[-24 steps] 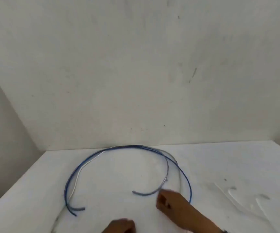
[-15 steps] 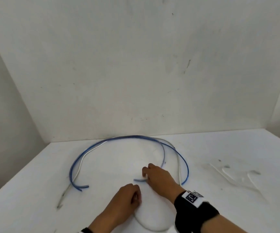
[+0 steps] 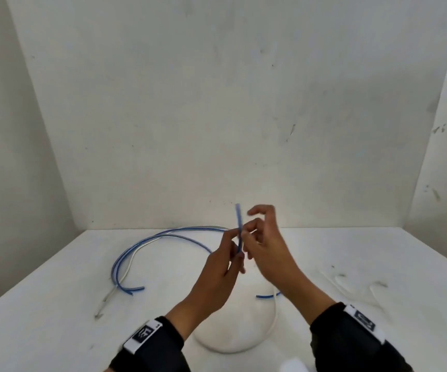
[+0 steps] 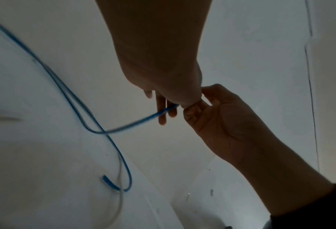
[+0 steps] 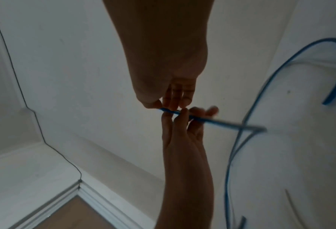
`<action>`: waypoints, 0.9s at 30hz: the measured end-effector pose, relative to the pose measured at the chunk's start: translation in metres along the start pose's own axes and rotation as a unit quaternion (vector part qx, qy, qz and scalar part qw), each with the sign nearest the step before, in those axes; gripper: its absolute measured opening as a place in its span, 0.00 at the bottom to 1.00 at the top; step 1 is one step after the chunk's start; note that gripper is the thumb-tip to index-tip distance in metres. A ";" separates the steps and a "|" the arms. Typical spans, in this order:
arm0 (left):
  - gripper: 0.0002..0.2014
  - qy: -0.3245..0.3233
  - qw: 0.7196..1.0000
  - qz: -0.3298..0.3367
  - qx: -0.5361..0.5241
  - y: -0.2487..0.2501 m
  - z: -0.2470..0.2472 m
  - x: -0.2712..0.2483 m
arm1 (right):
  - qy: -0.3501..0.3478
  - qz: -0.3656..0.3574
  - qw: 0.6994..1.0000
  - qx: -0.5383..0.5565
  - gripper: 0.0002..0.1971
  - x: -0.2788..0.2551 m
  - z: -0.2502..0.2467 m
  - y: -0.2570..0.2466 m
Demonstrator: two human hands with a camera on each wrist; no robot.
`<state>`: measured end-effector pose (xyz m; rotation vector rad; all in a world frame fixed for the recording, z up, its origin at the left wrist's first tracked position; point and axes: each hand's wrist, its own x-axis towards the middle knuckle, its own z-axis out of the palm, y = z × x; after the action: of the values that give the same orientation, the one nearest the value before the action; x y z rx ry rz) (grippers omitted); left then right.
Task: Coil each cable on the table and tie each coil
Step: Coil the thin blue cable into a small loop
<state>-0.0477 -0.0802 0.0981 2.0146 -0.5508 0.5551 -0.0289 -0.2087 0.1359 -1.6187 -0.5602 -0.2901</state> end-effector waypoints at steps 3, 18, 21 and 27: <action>0.10 0.025 1.000 0.014 0.002 0.015 -0.001 0.001 | 0.027 -0.029 0.994 -0.106 0.22 0.002 -0.025 -0.011; 0.11 0.068 0.987 0.064 0.128 -0.009 -0.038 0.026 | -0.048 -0.021 0.973 -0.227 0.06 0.010 -0.017 0.002; 0.12 0.086 0.991 0.039 0.093 -0.009 -0.038 0.023 | -0.031 0.023 0.988 -0.149 0.06 0.017 -0.012 0.003; 0.13 0.106 0.994 -0.010 -0.030 -0.012 -0.021 0.022 | 0.041 0.182 0.957 0.221 0.04 0.015 0.003 0.006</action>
<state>-0.0267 -0.0595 0.1122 1.8743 -0.4127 0.7229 -0.0132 -0.2028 0.1380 -1.2360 -0.2311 0.0443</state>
